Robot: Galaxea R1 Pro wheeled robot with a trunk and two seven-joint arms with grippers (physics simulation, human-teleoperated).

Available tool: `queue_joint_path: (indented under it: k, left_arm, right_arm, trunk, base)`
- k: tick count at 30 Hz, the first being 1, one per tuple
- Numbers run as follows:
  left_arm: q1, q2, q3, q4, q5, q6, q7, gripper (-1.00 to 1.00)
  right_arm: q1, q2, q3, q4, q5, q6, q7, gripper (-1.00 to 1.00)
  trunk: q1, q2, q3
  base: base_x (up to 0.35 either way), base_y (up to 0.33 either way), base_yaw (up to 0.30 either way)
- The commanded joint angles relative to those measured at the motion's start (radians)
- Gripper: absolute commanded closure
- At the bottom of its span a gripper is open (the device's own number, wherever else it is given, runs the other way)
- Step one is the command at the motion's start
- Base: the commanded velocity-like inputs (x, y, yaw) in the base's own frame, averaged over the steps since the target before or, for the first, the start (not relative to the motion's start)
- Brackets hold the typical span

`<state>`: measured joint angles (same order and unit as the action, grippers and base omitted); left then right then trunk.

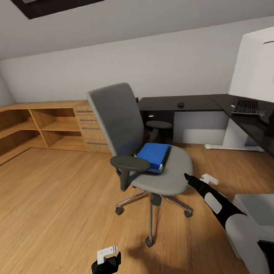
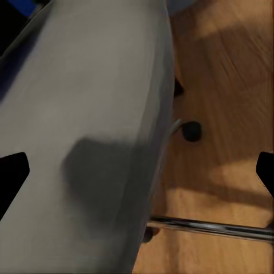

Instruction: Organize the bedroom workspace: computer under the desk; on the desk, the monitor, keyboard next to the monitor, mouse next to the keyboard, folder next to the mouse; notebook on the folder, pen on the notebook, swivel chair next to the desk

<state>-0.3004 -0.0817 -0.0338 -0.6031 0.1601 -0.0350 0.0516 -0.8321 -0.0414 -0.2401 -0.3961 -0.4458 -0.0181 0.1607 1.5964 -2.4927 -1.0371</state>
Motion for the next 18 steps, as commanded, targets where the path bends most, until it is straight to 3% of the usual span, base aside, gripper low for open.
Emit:
queue_joint_path:
  k: [1, 6, 12, 18]
  left_arm:
    - [0.0, 0.0, -0.004, 0.0, 0.009, -0.003, 0.005, -1.0]
    - [0.0, 0.0, -0.004, 0.003, 0.009, -0.003, 0.005, -1.0]
    - [0.0, 0.0, -0.003, 0.021, 0.009, -0.003, 0.005, -1.0]
    - [0.0, 0.0, -0.003, 0.023, 0.009, -0.003, 0.005, -1.0]
  right_arm:
    - [-0.001, 0.0, -0.003, 0.002, -0.01, -0.002, 0.008, -1.0]
    - [-0.001, 0.0, -0.002, 0.003, -0.01, -0.003, 0.027, -1.0]
    - [-0.001, -0.001, -0.002, 0.006, -0.007, -0.004, 0.116, -1.0]
    - [-0.001, -0.002, -0.001, 0.007, -0.007, -0.003, 0.137, -1.0]
  trunk:
    - [0.0, 0.0, -0.001]
    - [0.0, 0.0, 0.0]
    - [0.0, 0.0, 0.0]
    - [0.0, 0.0, 0.0]
  base:
    - [0.0, 0.0, -0.072]
    - [0.0, 0.0, -0.032]
    - [0.0, 0.0, -0.005]
    - [0.0, 0.0, 0.0]
